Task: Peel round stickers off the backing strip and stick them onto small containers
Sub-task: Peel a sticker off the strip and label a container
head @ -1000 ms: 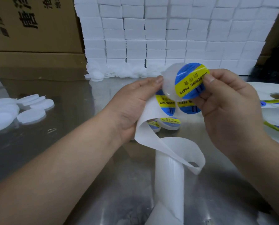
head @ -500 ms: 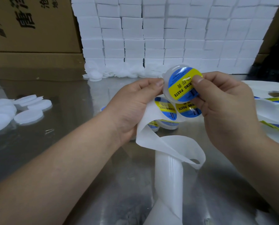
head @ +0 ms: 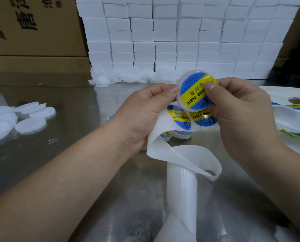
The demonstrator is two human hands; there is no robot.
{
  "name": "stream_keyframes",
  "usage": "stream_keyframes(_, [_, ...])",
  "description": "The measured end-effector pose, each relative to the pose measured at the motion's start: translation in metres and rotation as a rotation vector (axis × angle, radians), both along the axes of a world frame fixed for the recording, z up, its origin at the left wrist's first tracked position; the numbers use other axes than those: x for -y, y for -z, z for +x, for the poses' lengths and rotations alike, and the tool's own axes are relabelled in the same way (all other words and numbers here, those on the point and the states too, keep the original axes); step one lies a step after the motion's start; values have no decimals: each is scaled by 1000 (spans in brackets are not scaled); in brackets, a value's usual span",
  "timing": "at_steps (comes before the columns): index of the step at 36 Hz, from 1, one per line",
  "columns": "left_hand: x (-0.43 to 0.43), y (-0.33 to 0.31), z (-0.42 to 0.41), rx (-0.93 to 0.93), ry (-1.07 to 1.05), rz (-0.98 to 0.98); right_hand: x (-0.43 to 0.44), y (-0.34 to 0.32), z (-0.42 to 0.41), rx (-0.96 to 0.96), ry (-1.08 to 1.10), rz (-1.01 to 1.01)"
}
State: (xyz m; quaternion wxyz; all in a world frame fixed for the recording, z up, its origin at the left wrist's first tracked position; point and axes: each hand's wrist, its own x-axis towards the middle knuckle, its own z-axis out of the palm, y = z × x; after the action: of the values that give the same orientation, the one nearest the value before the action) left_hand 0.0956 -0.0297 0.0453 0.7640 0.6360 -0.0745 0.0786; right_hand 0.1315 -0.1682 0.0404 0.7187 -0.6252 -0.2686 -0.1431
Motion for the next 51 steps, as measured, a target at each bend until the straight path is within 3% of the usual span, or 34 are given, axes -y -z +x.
stream_keyframes(17, [1,-3,-4,3,1,15,0,1,0,-2,77,-47])
stream_keyframes(31, [4,1,-2,108,-32,30,-1,3,0,-6,103,-53])
stream_keyframes(51, [4,3,-2,239,-169,258,0,4,-3,95,208,-121])
